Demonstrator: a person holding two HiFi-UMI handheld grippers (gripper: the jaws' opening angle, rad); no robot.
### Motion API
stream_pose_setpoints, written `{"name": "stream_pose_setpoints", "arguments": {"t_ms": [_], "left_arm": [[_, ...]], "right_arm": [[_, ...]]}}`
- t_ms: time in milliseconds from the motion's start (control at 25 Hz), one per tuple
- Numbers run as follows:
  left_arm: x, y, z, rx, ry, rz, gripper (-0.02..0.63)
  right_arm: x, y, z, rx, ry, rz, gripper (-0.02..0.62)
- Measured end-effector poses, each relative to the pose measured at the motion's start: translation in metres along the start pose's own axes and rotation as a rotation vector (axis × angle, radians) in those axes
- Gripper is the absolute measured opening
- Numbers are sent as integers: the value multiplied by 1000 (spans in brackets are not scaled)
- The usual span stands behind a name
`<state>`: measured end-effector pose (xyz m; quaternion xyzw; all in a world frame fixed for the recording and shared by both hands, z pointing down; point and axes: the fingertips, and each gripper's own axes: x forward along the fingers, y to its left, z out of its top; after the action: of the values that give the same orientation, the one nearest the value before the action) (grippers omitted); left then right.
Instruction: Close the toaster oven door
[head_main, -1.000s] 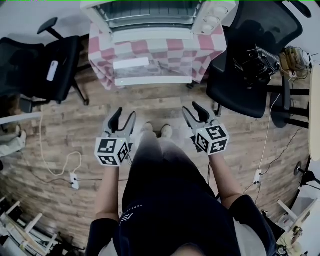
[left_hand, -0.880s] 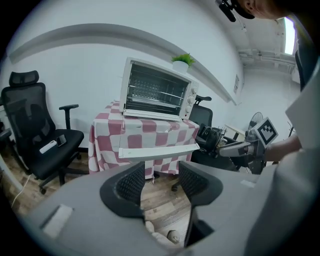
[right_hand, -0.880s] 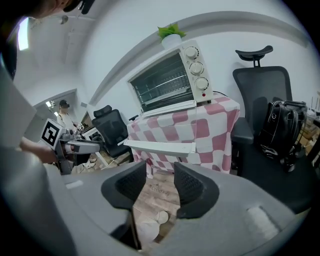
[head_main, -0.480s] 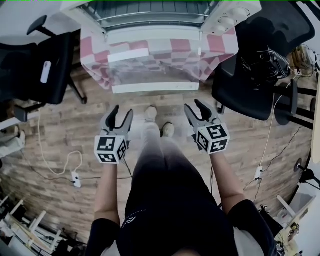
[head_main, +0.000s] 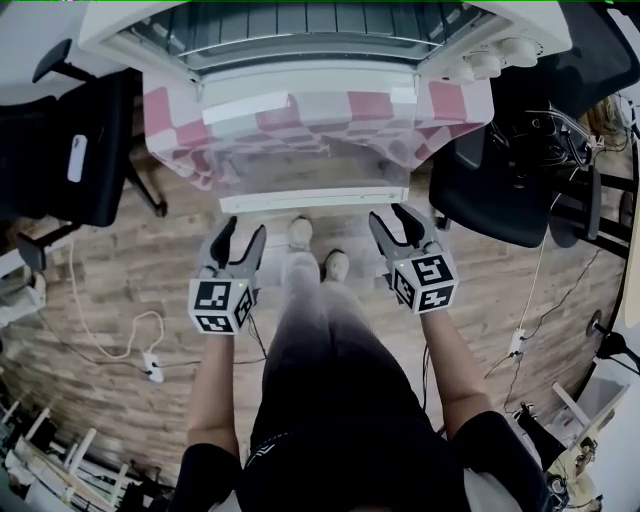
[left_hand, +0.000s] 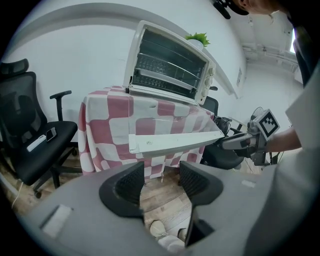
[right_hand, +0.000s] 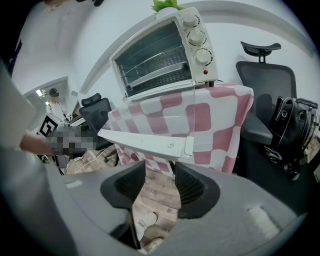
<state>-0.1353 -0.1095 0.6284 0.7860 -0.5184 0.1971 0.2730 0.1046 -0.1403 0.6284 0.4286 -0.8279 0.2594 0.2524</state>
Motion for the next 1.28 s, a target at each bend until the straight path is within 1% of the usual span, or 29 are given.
{"name": "stream_pose_setpoints", "arguments": {"t_ms": [320, 520, 640, 880, 1280], "left_arm": [[21, 12, 7, 22, -3, -20, 249], [28, 14, 12, 34, -8, -37, 250], [30, 17, 15, 35, -21, -37, 253], [34, 19, 18, 65, -32, -27, 261], [28, 17, 23, 103, -34, -17, 258]], "right_arm": [[18, -14, 6, -75, 4, -51, 209], [21, -17, 6, -89, -9, -62, 215], [23, -18, 13, -92, -34, -63, 218], [24, -18, 16, -157, -37, -59, 222], [18, -15, 21, -169, -43, -52, 222]]}}
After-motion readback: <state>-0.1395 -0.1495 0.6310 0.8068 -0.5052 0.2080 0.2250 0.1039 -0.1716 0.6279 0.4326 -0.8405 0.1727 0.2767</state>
